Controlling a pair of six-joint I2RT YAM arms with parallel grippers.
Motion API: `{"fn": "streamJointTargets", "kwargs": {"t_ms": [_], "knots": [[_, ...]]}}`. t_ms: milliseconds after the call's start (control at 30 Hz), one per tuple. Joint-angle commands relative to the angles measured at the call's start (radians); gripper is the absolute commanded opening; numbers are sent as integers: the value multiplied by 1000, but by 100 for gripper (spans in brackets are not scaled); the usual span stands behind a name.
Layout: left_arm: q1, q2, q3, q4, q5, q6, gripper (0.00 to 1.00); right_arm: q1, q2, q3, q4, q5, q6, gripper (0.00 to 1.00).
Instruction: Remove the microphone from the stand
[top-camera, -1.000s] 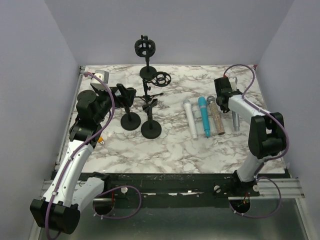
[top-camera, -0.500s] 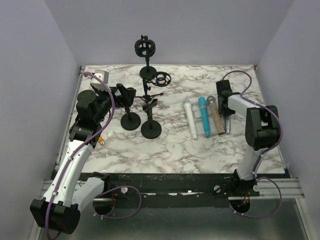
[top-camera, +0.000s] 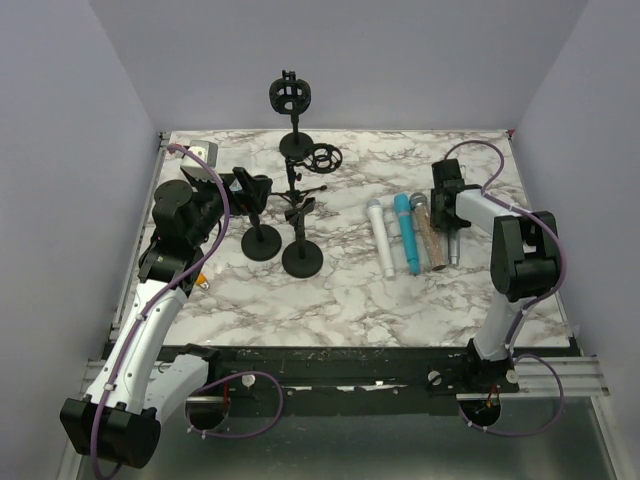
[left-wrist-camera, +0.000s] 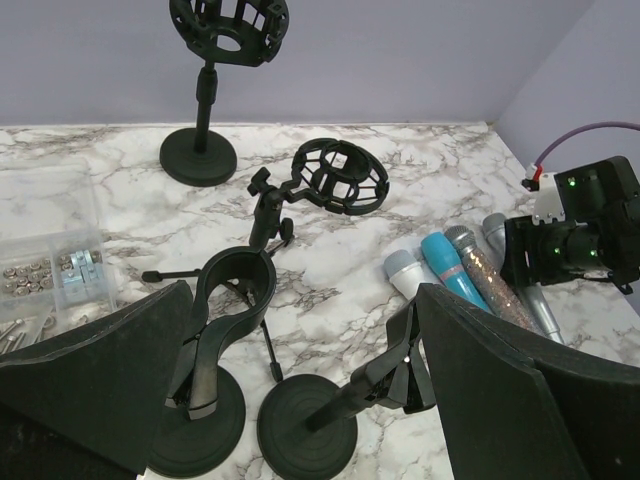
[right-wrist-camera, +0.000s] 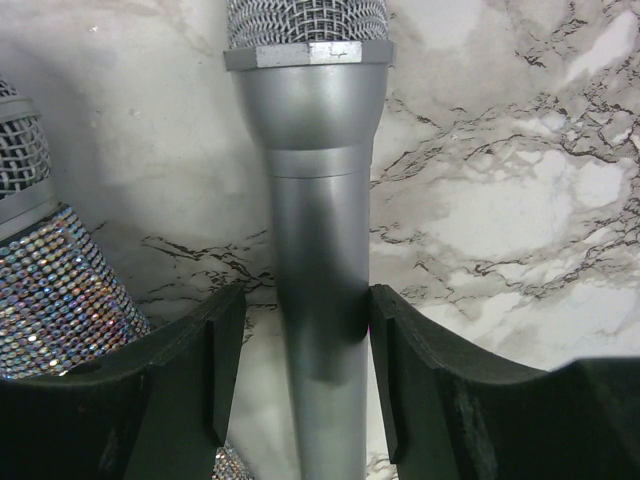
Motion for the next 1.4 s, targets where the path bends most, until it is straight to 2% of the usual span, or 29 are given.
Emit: {"fn": "streamJointTargets", "kwargs": {"t_ms": [0,233,500,667,1000,1100,1167,1367], "knots": [[-4,-3,36,-13,-12,5,97,-7,-53,10,-13,-27,23,59],[-4,-3,35,-11,-12,4,97,-7,-110,33,-40,22,30,67],[-4,0,36,-14,-11,2,97,-7,-170,98,-74,-14,49,69],[-4,0,36,-16,-11,4,97,-5,-224,149,-50,-198,108,70],[-4,11,37,-16,-5,8,98,15,-316,109,109,-626,279,73],[-4,20,39,-15,-1,11,98,17,-335,62,206,-730,320,80],[-4,25,36,-8,3,11,98,17,-323,63,251,-756,340,85],[-4,31,35,-1,13,37,99,20,-177,160,425,-976,484,90]]}}
